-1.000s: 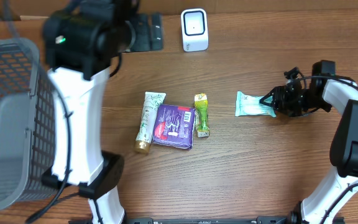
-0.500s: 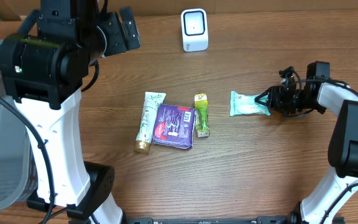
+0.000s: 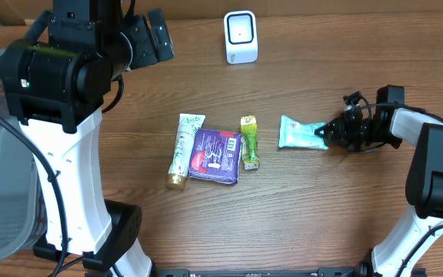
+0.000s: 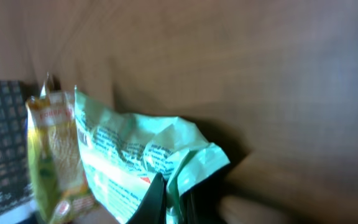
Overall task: Scan the item barcode
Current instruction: 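Lift the wipes pack with the right gripper, then carry the wipes pack to the white scanner and hold it in front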
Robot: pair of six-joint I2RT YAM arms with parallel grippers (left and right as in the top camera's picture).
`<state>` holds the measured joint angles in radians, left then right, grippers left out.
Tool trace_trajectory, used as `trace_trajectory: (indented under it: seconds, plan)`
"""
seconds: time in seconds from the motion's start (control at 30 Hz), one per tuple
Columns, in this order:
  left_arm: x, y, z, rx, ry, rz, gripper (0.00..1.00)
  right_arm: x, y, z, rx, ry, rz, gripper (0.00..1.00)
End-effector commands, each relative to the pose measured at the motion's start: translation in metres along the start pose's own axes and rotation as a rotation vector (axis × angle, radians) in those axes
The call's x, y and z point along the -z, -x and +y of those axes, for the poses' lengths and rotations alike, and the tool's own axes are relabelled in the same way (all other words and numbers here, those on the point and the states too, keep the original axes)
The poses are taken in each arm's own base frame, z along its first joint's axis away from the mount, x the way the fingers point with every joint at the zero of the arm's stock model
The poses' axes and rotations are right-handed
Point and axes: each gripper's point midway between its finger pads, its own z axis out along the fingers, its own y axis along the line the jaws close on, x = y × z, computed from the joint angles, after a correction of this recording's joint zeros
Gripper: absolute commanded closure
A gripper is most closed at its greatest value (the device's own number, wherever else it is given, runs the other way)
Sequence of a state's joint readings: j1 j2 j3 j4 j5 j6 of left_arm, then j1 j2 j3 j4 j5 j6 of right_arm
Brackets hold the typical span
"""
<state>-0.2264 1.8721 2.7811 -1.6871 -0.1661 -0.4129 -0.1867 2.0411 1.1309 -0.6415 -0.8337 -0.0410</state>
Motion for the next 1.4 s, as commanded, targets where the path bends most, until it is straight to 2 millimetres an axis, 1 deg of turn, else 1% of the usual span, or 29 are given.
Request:
trace_trajectory:
  seconds: [0.0, 0.17, 0.27, 0.33, 0.4, 0.5, 0.57, 0.6, 0.73, 0.77, 0.83, 0.93, 1.0, 1.07, 1.1, 1.17, 1.27, 1.37]
  plan:
    - [-0.004, 0.0, 0.005, 0.013, 0.024, 0.003, 0.01, 0.022, 0.015, 0.012, -0.004, -0.042, -0.013, 0.96]
    - [-0.004, 0.0, 0.005, 0.013, 0.024, 0.003, 0.0, 0.071, 0.044, 0.073, 0.149, -0.153, -0.106, 0.96]
    - [-0.004, 0.0, 0.005, 0.013, 0.024, 0.003, 0.0, 0.101, 0.065, 0.109, 0.228, -0.291, -0.221, 0.96]
    - [-0.004, 0.0, 0.005, 0.013, 0.024, 0.003, 0.01, 0.117, 0.082, 0.126, 0.28, -0.423, -0.324, 0.96]
    - [-0.004, 0.0, 0.005, 0.013, 0.024, 0.003, 0.01, 0.128, 0.096, 0.138, 0.343, -0.566, -0.418, 0.96]
    - [-0.004, 0.0, 0.005, 0.013, 0.024, 0.003, 0.01, 0.132, 0.114, 0.158, 0.438, -0.78, -0.562, 0.96]
    - [-0.004, 0.0, 0.005, 0.013, 0.024, 0.003, 0.0, 0.129, 0.122, 0.179, 0.526, -0.888, -0.649, 0.96]
    - [-0.004, 0.0, 0.005, 0.013, 0.024, 0.003, 0.0, 0.126, 0.127, 0.192, 0.578, -0.924, -0.692, 0.96]
    - [-0.004, 0.0, 0.005, 0.013, 0.024, 0.003, 0.0, 0.119, 0.148, 0.25, 0.802, -1.033, -0.872, 0.96]
    - [-0.004, 0.0, 0.005, 0.013, 0.024, 0.003, 0.0, 0.116, 0.156, 0.268, 0.896, -1.073, -0.92, 0.96]
    - [-0.004, 0.0, 0.005, 0.013, 0.024, 0.003, 0.01, 0.109, 0.165, 0.286, 1.005, -1.111, -0.963, 0.96]
    - [-0.004, 0.0, 0.005, 0.013, 0.024, 0.003, 0.0, 0.102, 0.179, 0.306, 1.129, -1.155, -1.03, 0.96]
    - [-0.004, 0.0, 0.005, 0.013, 0.024, 0.003, 0.01, 0.1, 0.188, 0.313, 1.191, -1.192, -1.075, 0.96]
    - [-0.004, 0.0, 0.005, 0.013, 0.024, 0.003, 0.0, 0.089, 0.195, 0.316, 1.269, -1.215, -1.085, 0.96]
    - [-0.004, 0.0, 0.005, 0.013, 0.024, 0.003, 0.0, 0.072, 0.2, 0.316, 1.367, -1.226, -1.054, 0.96]
    - [-0.004, 0.0, 0.005, 0.013, 0.024, 0.003, 0.0, 0.045, 0.204, 0.309, 1.474, -1.219, -0.996, 0.96]
    - [-0.004, 0.0, 0.005, 0.013, 0.024, 0.003, 0.0, 0.02, 0.21, 0.3, 1.547, -1.214, -0.967, 0.96]
    - [-0.004, 0.0, 0.005, 0.013, 0.024, 0.003, 0.01, 0.002, 0.216, 0.295, 1.606, -1.226, -0.985, 0.96]
